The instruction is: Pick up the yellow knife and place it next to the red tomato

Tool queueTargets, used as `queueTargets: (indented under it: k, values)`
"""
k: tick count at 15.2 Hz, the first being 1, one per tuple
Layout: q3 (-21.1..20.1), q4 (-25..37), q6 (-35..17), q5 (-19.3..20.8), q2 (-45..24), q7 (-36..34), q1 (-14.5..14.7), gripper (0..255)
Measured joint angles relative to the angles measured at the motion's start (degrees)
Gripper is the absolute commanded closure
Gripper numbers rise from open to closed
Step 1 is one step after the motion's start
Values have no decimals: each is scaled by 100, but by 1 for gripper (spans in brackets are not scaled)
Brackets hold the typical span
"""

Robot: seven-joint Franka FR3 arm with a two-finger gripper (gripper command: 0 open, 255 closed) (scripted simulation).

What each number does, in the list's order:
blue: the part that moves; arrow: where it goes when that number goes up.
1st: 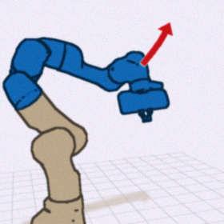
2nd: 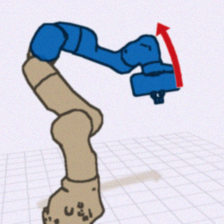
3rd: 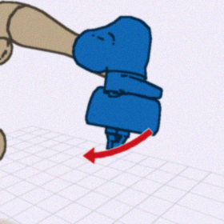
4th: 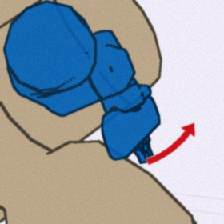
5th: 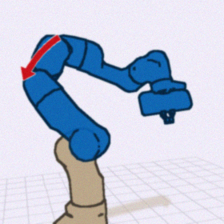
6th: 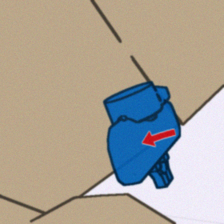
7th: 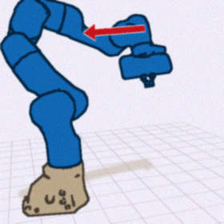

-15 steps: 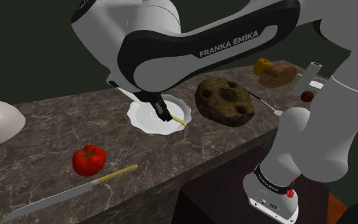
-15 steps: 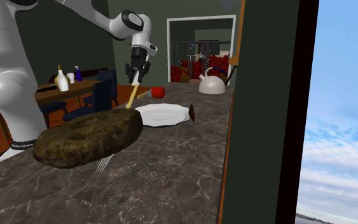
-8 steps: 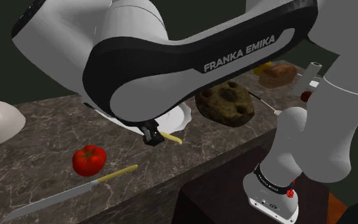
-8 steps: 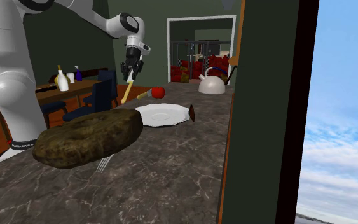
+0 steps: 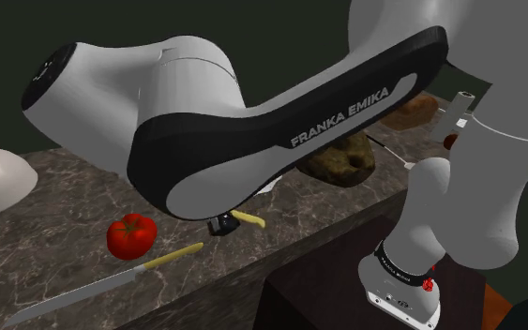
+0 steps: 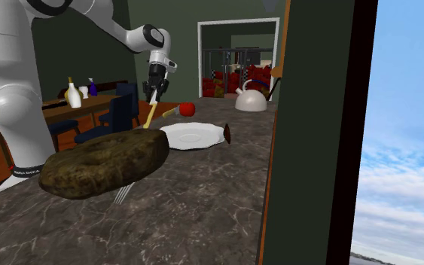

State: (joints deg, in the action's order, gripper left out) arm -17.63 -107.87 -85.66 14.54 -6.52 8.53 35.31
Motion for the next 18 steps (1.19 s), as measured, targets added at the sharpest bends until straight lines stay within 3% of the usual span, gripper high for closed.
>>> queueTargets:
  k: [18]
  values:
    - [38, -723, -1182, 176, -511, -349, -2, 255]
